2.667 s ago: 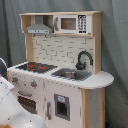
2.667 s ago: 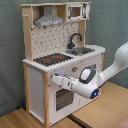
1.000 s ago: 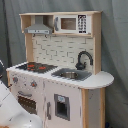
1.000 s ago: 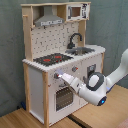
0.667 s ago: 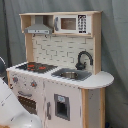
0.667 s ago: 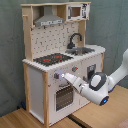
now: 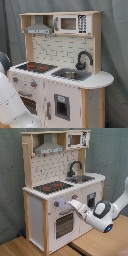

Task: Play with the kitchen

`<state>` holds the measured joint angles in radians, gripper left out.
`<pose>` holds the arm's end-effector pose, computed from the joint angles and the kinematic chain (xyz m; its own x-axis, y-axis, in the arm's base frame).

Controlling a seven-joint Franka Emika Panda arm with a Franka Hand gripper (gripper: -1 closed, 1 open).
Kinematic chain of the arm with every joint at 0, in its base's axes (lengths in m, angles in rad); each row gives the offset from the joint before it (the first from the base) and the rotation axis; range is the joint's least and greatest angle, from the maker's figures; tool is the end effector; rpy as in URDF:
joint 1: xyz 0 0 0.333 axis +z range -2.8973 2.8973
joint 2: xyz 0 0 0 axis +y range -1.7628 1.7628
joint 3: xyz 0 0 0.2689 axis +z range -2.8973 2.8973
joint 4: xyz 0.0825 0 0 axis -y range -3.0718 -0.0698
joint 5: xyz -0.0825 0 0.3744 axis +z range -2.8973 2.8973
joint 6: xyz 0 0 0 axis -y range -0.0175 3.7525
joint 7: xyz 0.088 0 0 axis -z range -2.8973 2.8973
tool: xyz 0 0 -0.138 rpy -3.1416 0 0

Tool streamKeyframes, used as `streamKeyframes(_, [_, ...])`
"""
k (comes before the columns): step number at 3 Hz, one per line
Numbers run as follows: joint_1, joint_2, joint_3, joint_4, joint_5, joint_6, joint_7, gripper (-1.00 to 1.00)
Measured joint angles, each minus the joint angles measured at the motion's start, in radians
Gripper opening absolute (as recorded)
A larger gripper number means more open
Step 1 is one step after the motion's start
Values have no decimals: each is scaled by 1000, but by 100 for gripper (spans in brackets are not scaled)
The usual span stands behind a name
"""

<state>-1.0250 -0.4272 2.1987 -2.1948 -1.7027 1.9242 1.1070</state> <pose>0.3027 0.4669 0.2794 0.0124 0.9927 0.1196 -0.1355 -0.1169 0.9839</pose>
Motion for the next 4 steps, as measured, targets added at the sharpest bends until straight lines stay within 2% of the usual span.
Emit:
streamKeyframes(2, [19,79,0,-78,-3,-88,164,100])
streamKeyframes(4, [9,97,-9,-131,-2,-122,388,100])
